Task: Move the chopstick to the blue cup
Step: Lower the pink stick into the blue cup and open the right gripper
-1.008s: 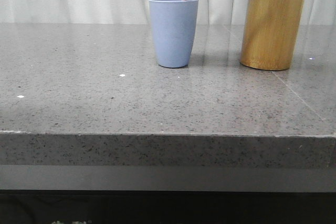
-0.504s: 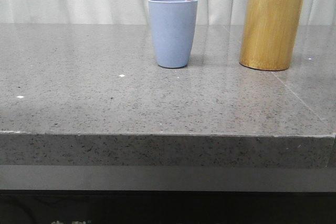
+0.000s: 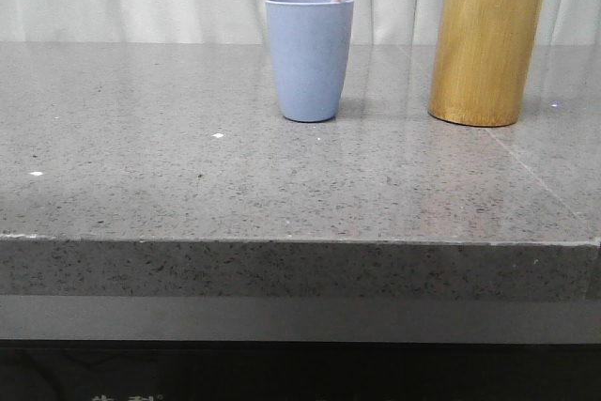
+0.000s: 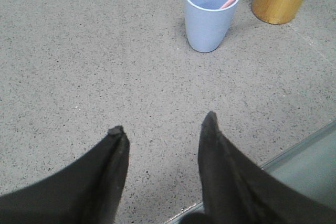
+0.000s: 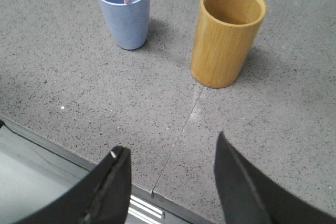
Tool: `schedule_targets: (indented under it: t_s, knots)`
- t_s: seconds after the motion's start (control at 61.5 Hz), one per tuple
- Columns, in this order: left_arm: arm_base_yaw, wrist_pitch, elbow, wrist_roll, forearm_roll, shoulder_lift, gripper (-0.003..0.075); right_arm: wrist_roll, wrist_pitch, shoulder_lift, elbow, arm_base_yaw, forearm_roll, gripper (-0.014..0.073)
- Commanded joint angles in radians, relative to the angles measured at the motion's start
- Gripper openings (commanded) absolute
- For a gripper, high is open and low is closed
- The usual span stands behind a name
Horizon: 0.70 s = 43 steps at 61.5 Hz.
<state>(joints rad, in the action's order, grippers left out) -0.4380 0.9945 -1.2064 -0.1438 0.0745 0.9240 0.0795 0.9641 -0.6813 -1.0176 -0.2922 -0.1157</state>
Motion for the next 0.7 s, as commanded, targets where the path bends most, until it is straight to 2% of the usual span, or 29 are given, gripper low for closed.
schedule_targets:
  t_s: [0.0,0.146,0.195,0.276,0.472,0.553,0.683]
  knots:
    - [0.004,-0.068,-0.024,0.007,0.006,-0.010,0.0314,-0.001,-0.136,0.065,0.043,0.004,0.006,0.0392]
    - [0.004,-0.068,-0.024,0.007,0.006,-0.010,0.0312,-0.001,-0.165,0.124,0.096,0.004,0.006,0.0391]
    - [0.004,-0.068,-0.024,0.007,0.006,-0.010,0.0288,-0.001,-0.157,0.129,0.098,0.004,0.006,0.0367]
    - [0.004,-0.068,-0.024,0.007,0.006,-0.010,0.0218,-0.001,-0.156,0.129,0.098,0.004,0.006,0.0267]
    - [0.004,-0.068,-0.024,0.007,0.006,-0.010,-0.0020,-0.001,-0.154,0.129,0.098,0.004,0.005,0.0004]
    - [0.004,-0.070,-0.024,0.007,0.006,-0.010,-0.0019,-0.001,-0.154,0.129,0.098,0.004,0.005,-0.0074]
    - [0.004,-0.067,-0.024,0.007,0.006,-0.010,-0.0019,-0.001,-0.139,0.129,0.098,0.004,0.010,-0.0067]
